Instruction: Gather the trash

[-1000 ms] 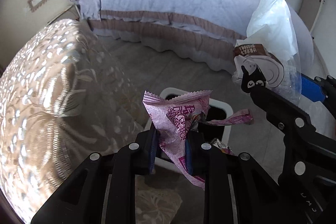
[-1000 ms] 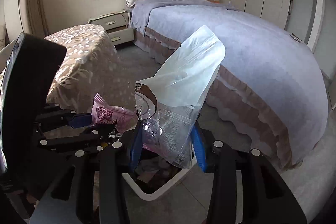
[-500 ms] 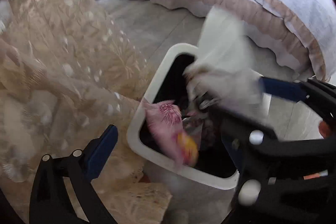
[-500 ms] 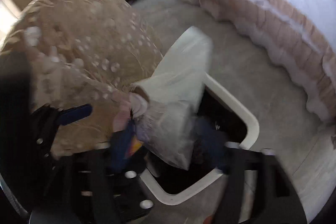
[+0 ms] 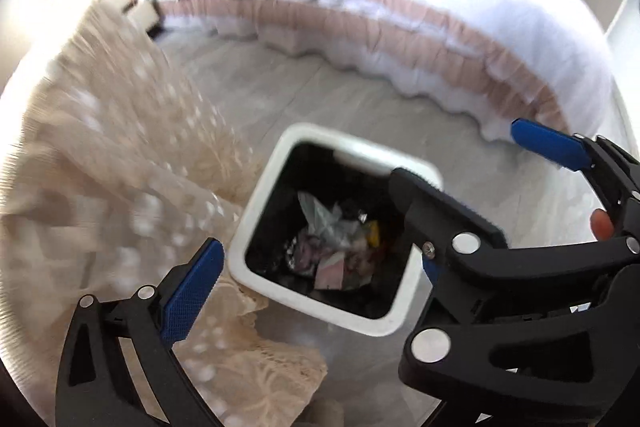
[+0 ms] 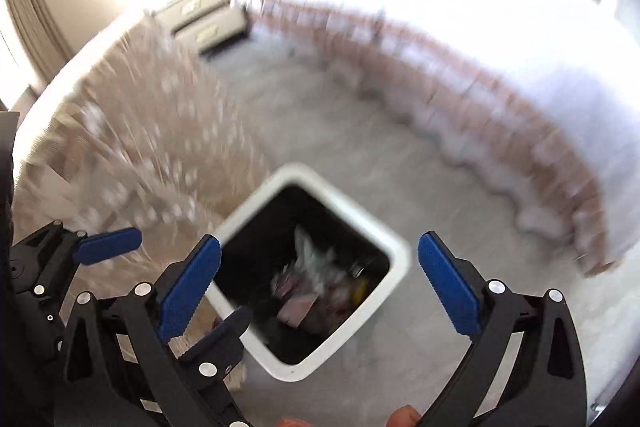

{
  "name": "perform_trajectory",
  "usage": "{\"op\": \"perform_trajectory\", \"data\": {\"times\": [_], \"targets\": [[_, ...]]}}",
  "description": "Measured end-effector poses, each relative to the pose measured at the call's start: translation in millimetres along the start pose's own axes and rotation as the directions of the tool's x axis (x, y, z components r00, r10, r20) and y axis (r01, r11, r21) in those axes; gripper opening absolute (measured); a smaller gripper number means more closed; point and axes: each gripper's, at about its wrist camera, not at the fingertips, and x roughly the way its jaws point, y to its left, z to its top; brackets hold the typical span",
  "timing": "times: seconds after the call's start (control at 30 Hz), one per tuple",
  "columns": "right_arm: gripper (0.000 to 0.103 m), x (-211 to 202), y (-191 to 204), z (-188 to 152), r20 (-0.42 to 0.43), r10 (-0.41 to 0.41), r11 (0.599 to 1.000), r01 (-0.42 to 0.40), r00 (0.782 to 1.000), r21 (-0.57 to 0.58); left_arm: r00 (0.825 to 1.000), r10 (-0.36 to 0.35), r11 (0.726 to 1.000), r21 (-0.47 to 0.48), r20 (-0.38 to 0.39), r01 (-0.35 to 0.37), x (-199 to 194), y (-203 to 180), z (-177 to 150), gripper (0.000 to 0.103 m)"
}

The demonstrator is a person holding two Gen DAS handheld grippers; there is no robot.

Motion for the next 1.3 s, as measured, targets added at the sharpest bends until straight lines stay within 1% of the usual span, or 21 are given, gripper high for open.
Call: {"op": "perform_trajectory", "data": {"times": [0.03,0.1,0.17,0.23,0.3,0.37,0.5,0.57,0.6,0.67,0.73,0.77,0.87,0.97,1.03,1.1,1.2,1.23,1.3], "targets": [[0.098,-17.1,2.6,0.2,0.044,-0.006,1.0,0.006,0.999,0.002,0.999,0.017,1.0,0.006,0.028,-0.017,-14.0,-0.9,-0.4,0.098],[0.098,-38.6,4.6,3.7,0.104,-0.017,1.0,0.016,0.994,0.013,0.997,0.022,1.0,0.011,0.079,-0.023,-39.0,-1.6,-3.2,0.098],[0.098,-68.9,11.2,5.5,0.178,-0.015,1.0,0.011,0.984,0.02,0.99,0.032,0.999,-0.003,0.137,-0.032,-65.2,4.8,-6.6,0.098],[0.098,-93.1,21.6,6.8,0.245,-0.012,1.0,0.012,0.969,0.003,0.98,0.056,0.998,-0.023,0.192,-0.053,-91.1,17.3,-12.7,0.098],[0.098,-116.7,36.9,8.2,0.309,-0.01,0.999,0.022,0.951,-0.037,0.962,0.113,0.993,-0.047,0.248,-0.105,-115.1,31.0,-20.3,0.098],[0.098,-138.4,57.3,7.6,0.368,0.007,0.996,0.026,0.93,-0.086,0.94,0.172,0.985,-0.076,0.294,-0.157,-137.6,45.1,-29.5,0.098],[0.098,-170.9,98.9,6.1,0.448,0.086,0.986,-0.013,0.89,-0.164,0.896,0.251,0.966,-0.153,0.367,-0.208,-178.7,78.6,-51.4,0.098],[0.098,-180.7,120.1,6.8,0.454,0.139,0.979,-0.054,0.88,-0.195,0.878,0.279,0.957,-0.19,0.389,-0.22,-196.2,95.4,-64.5,0.098],[0.098,-183.6,129.8,8.0,0.448,0.168,0.975,-0.082,0.878,-0.205,0.873,0.282,0.955,-0.206,0.398,-0.215,-204.1,104.8,-71.3,0.098],[0.098,-190.4,147.6,8.3,0.436,0.221,0.965,-0.131,0.872,-0.226,0.869,0.287,0.949,-0.246,0.404,-0.199,-217.7,124.6,-85.6,0.098],[0.098,-197.5,168.6,6.2,0.429,0.277,0.95,-0.178,0.86,-0.258,0.857,0.304,0.94,-0.279,0.415,-0.198,-231.2,142.0,-100.3,0.098],[0.098,-203.0,178.6,5.0,0.432,0.293,0.944,-0.186,0.853,-0.273,0.848,0.323,0.931,-0.301,0.419,-0.206,-237.8,151.0,-107.9,0.098],[0.098,-220.4,209.5,-1.1,0.458,0.321,0.93,-0.184,0.829,-0.319,0.827,0.356,0.915,-0.341,0.435,-0.214,-259.7,177.4,-131.2,0.098],[0.098,-236.9,239.5,-10.5,0.488,0.343,0.918,-0.178,0.802,-0.353,0.798,0.397,0.892,-0.394,0.454,-0.219,-277.2,201.1,-153.3,0.098],[0.098,-246.9,261.5,-15.8,0.508,0.355,0.912,-0.171,0.785,-0.373,0.775,0.434,0.872,-0.431,0.46,-0.232,-288.5,216.8,-168.9,0.098],[0.098,-257.0,279.8,-21.9,0.526,0.374,0.903,-0.171,0.764,-0.394,0.745,0.474,0.849,-0.469,0.469,-0.244,-300.6,229.7,-184.1,0.098],[0.098,-269.2,302.2,-29.0,0.546,0.396,0.891,-0.166,0.738,-0.422,0.714,0.527,0.809,-0.53,0.461,-0.255,-315.2,248.7,-204.0,0.098],[0.098,-272.5,308.6,-30.6,0.542,0.411,0.883,-0.173,0.734,-0.436,0.709,0.536,0.801,-0.542,0.46,-0.254,-319.4,255.0,-209.9,0.098],[0.098,-277.1,320.4,-33.9,0.536,0.43,0.872,-0.181,0.726,-0.455,0.704,0.542,0.792,-0.56,0.459,-0.245,-326.7,267.4,-221.5,0.098]]}}
